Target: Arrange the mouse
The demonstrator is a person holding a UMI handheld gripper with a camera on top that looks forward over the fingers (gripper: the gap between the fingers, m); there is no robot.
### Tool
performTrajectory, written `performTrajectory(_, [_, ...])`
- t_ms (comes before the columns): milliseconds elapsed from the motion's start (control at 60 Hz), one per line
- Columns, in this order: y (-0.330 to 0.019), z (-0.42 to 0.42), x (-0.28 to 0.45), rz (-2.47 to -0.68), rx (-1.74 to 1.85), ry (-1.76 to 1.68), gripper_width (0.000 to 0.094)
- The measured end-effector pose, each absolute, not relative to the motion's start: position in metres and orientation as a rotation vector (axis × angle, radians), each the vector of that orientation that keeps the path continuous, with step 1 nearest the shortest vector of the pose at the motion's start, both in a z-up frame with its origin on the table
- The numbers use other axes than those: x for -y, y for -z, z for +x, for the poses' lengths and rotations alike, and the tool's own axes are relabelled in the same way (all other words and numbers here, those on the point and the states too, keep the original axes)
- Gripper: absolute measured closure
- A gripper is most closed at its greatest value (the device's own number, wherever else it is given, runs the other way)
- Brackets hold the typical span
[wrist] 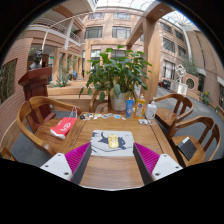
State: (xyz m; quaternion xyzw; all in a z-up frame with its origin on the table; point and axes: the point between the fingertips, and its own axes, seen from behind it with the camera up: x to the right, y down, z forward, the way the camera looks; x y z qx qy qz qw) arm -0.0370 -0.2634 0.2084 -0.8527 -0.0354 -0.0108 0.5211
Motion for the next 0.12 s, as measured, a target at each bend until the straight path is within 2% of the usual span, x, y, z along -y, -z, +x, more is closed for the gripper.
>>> performTrajectory(117, [-0.2065,-0.0351,0.2688,-2.038,0.1,0.054,0.0082])
